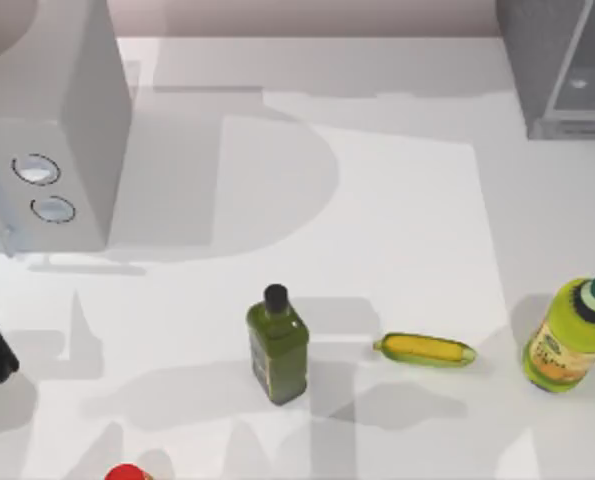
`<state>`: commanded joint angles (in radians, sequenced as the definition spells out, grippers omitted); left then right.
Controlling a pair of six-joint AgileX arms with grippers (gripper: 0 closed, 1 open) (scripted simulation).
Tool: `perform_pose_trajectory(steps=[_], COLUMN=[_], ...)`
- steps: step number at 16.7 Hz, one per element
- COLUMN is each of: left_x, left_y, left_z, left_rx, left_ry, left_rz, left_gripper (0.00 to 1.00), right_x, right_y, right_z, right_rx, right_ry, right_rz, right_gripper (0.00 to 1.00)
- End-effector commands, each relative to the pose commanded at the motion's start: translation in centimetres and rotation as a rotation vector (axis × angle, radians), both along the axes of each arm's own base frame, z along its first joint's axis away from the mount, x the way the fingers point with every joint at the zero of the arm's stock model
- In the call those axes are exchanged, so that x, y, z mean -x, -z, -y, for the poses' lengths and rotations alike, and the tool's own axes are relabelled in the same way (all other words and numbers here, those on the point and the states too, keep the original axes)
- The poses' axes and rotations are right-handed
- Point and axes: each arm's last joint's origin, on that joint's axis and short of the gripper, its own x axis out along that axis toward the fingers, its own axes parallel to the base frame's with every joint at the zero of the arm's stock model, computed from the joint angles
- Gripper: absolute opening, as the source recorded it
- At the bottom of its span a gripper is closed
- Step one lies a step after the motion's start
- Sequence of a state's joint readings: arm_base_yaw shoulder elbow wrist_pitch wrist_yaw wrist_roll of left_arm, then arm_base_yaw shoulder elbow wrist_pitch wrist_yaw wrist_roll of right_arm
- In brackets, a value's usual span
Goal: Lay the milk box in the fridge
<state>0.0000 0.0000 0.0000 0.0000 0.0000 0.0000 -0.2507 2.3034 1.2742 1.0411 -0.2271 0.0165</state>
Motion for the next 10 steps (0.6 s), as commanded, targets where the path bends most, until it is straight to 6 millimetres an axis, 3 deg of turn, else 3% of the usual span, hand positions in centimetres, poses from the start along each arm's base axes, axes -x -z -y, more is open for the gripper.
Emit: perform_pose_trajectory(steps=[3,5,10], left_x=[0.0,0.0,0.0], left_y=[0.0,0.0,0.0], left_z=[0.0,0.0,0.0], left_rx=[0.0,0.0,0.0], left_ry=[0.0,0.0,0.0], left_rz=[0.0,0.0,0.0], left_gripper=[1.0,1.0,1.0], right_x=[-3.4,-4.9,-5.9], right_y=[-2.0,-2.0,-1.2], right_z=[0.1,-0.2,-0.4], right_rx=[0.011,0.006,-0.003], right_ry=[-0.004,-0.006,-0.003], right_rz=[0.044,0.021,-0.017], right_gripper=[0.0,0.0,0.0])
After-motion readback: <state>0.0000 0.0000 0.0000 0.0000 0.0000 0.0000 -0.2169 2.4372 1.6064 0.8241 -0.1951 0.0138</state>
